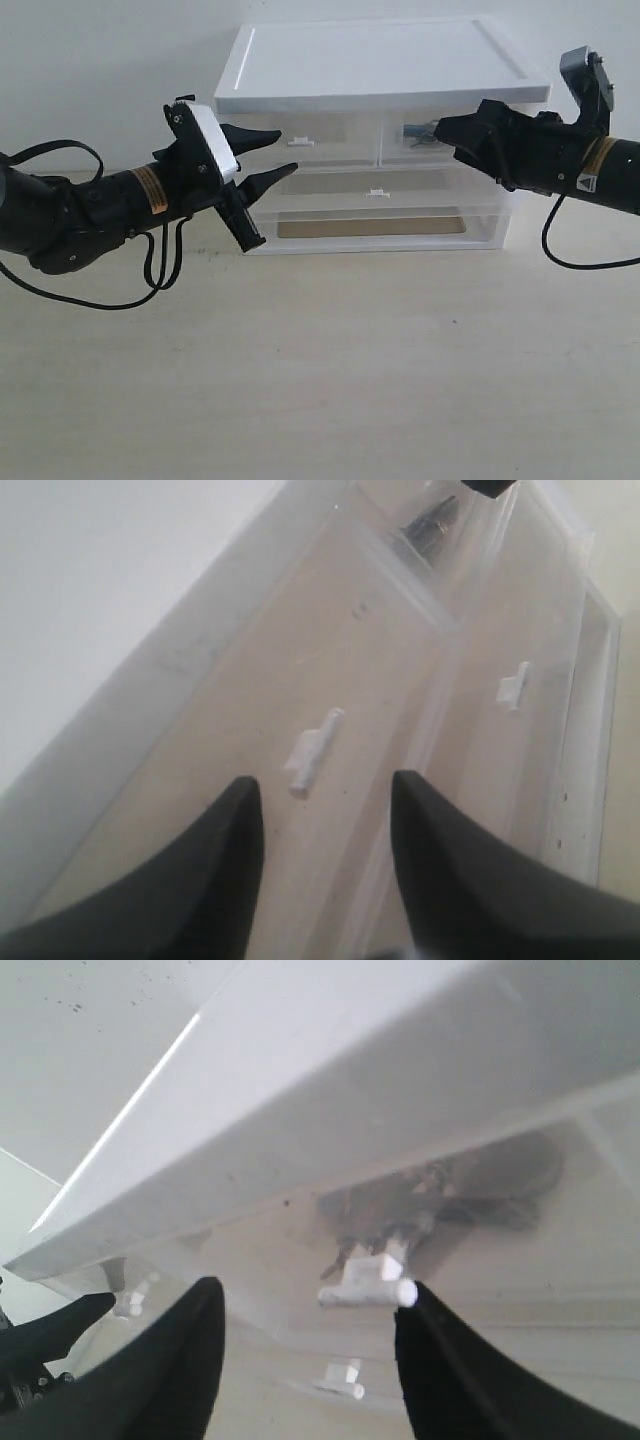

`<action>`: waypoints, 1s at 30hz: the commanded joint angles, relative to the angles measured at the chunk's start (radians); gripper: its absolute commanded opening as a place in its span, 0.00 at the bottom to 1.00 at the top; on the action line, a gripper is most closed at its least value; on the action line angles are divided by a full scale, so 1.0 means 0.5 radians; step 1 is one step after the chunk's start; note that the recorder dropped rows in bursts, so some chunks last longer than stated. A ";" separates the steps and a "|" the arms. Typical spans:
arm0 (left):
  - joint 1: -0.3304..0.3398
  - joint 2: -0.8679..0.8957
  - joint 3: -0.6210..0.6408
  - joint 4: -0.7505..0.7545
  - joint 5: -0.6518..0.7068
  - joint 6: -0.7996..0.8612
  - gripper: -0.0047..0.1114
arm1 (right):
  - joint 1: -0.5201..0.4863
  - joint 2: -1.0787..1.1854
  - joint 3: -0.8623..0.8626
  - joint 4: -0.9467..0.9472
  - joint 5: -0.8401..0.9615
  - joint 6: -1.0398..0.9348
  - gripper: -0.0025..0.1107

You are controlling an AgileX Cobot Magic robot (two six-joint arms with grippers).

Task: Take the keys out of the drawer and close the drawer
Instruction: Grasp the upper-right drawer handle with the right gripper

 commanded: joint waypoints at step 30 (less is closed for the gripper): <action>0.003 0.002 -0.018 -0.057 0.047 -0.044 0.37 | -0.058 -0.039 -0.034 -0.183 0.057 -0.014 0.02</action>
